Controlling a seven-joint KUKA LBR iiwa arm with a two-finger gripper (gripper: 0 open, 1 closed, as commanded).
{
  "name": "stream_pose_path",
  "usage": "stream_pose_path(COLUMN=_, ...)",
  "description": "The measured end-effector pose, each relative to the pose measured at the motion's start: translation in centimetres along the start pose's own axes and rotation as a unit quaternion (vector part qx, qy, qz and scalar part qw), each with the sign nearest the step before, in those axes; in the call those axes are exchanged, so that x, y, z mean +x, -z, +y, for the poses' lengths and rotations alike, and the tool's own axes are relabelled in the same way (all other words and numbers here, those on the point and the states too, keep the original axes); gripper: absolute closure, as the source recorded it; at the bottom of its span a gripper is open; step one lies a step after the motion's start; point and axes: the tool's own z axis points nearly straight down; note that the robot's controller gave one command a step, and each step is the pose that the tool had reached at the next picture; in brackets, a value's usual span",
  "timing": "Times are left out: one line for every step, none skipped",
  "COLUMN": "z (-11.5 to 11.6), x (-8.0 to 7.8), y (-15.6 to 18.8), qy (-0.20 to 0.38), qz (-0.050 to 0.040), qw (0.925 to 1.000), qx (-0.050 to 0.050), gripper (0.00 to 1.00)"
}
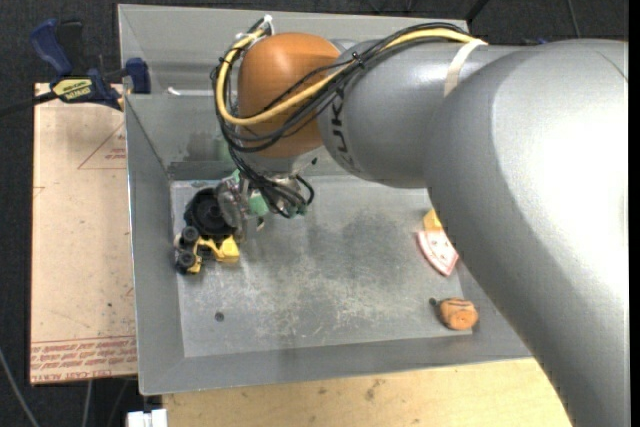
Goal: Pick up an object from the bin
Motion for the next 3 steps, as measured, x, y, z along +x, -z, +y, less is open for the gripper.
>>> stream_pose_path(z=0.03, x=0.14, y=-0.16, qy=0.0, qz=0.0023, qw=1.0, qx=0.0, gripper=0.0)
stream_pose_path(z=0.05, x=0.04, y=-0.03, qy=0.0, qz=0.0009, qw=1.0, qx=-0.001, gripper=1.0)
stream_pose_path(z=0.03, x=0.17, y=-0.2, qy=0.0, qz=0.0028, qw=1.0, qx=0.0, gripper=0.0)
